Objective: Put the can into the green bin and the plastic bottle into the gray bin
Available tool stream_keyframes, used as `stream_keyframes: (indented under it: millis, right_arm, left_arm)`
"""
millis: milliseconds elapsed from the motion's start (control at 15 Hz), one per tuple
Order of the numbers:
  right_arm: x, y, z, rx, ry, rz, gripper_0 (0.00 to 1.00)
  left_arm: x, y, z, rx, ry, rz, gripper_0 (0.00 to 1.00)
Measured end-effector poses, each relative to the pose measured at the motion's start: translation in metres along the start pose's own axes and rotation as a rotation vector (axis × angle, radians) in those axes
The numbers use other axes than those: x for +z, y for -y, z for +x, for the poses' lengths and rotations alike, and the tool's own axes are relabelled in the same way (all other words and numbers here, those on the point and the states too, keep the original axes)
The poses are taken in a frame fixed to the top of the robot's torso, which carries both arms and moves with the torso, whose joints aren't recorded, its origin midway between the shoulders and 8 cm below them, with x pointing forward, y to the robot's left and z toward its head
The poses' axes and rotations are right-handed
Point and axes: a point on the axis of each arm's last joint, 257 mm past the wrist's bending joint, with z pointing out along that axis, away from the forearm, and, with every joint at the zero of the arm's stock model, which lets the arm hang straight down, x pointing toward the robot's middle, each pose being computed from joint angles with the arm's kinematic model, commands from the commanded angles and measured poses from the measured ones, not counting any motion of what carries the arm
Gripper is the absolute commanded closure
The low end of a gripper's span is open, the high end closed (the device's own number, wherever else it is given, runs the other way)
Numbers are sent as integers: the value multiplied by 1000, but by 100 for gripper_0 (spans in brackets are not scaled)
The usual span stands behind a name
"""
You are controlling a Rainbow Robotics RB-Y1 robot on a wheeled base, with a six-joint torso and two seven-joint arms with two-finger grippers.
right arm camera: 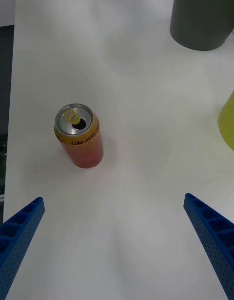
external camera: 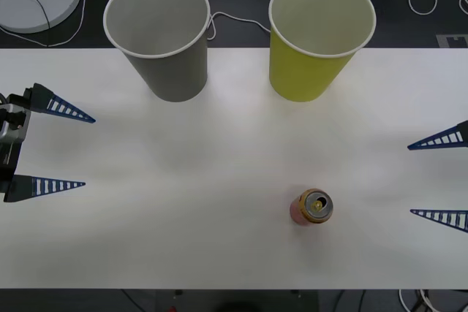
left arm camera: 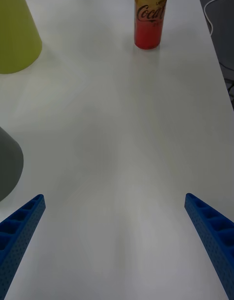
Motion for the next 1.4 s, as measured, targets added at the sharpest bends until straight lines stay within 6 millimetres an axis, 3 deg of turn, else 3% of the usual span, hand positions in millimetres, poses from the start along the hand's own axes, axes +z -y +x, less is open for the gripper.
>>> stream_keyframes:
  millis: [667, 1133, 1400]
  right_arm:
    - [13, -15, 37, -17, 124, -8, 0]
    - [36, -22, 63, 5, 249, 39, 0]
    - [52, -27, 67, 22, 292, 57, 0]
  left_arm:
    - [0, 0, 0, 0, 0, 0, 0]
    - [0, 0, 0, 0, 0, 0, 0]
    - [0, 0, 0, 0, 0, 0, 0]
